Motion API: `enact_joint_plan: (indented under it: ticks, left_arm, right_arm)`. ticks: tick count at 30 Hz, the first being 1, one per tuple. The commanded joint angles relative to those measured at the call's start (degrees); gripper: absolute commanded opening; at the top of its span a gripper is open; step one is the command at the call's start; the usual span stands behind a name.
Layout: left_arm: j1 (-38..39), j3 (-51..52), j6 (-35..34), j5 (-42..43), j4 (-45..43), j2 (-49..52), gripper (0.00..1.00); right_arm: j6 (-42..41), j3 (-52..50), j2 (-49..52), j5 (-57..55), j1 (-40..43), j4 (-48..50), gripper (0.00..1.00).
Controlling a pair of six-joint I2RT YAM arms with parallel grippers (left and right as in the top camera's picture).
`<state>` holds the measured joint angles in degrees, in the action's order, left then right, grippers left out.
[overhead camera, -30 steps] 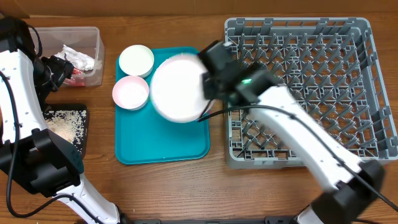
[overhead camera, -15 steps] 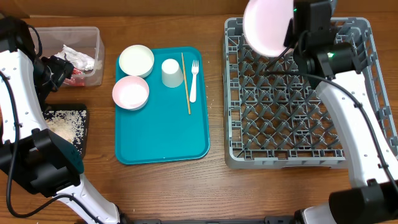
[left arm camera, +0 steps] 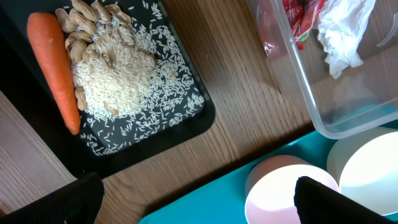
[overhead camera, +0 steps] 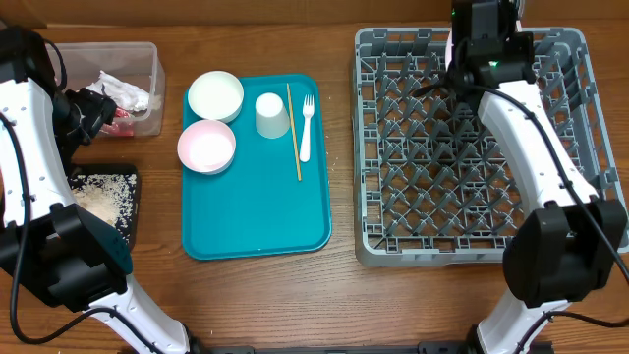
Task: Sort waste into correct bins and load items into the dishwasher rack
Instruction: 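Carry the plate right and stand it upright in the dish rack, then move the right gripper back to the white cup on the teal tray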
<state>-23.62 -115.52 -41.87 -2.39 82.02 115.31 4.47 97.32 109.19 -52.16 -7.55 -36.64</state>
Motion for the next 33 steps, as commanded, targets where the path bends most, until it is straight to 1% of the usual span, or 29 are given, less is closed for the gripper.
enact_joint_plan:
  ticks: [1,8,13,18,20,21,22,23,24,26,28,29,31,33]
  left_arm:
    - [0.39,0.09,-0.57,-0.61,-0.02,0.2,1.0]
    - [0.44,0.09,-0.57,-0.61,-0.02,0.2,1.0]
    - [0.44,0.09,-0.57,-0.61,-0.02,0.2,1.0]
    - [0.44,0.09,-0.57,-0.61,-0.02,0.2,1.0]
    - [0.44,0.09,-0.57,-0.61,-0.02,0.2,1.0]
    - [0.44,0.09,-0.57,-0.61,-0.02,0.2,1.0]
    - [0.44,0.09,-0.57,-0.61,-0.02,0.2,1.0]
    - [0.44,0.09,-0.57,-0.61,-0.02,0.2,1.0]
    - [0.44,0.09,-0.57,-0.61,0.0,0.2,1.0]
    - [0.44,0.09,-0.57,-0.61,0.0,0.2,1.0]
    - [0.44,0.09,-0.57,-0.61,-0.02,0.2,1.0]
    - [0.44,0.09,-0.57,-0.61,-0.02,0.2,1.0]
    - [0.44,0.09,-0.57,-0.61,-0.02,0.2,1.0]
    - [0.44,0.09,-0.57,-0.61,0.0,0.2,1.0]
  right_arm:
    - [0.5,0.24,0.26,-3.76,-0.09,0.83,0.04]
    - [-0.42,0.13,2.03,-2.56,-0.79,-1.05,0.04]
    - [-4.28,0.13,2.05,-1.03,-2.71,-4.22,0.04]
    - [-4.28,0.13,2.05,1.99,-4.61,-6.29,0.05]
    - [-4.81,0.15,1.97,2.99,-5.92,-7.13,0.15]
    - [-5.86,0.22,1.77,2.97,-6.75,-7.65,0.35]
    - [-6.64,0.26,1.53,3.02,-7.34,-7.93,0.56]
    - [-7.93,0.31,1.09,3.08,-8.17,-8.37,0.71]
    - [-9.42,1.07,-0.28,6.05,-10.05,-9.94,1.0]
    - [-9.49,2.71,-1.53,11.72,-11.43,-11.85,1.0]
    - [-11.17,5.66,-2.82,20.9,-12.72,-14.34,1.0]
    - [-12.17,7.39,-3.3,26.43,-13.14,-15.39,1.0]
    - [-12.22,11.23,-3.72,40.98,-13.4,-16.68,1.0]
    - [-12.22,13.66,-3.72,54.9,-13.38,-15.58,1.0]
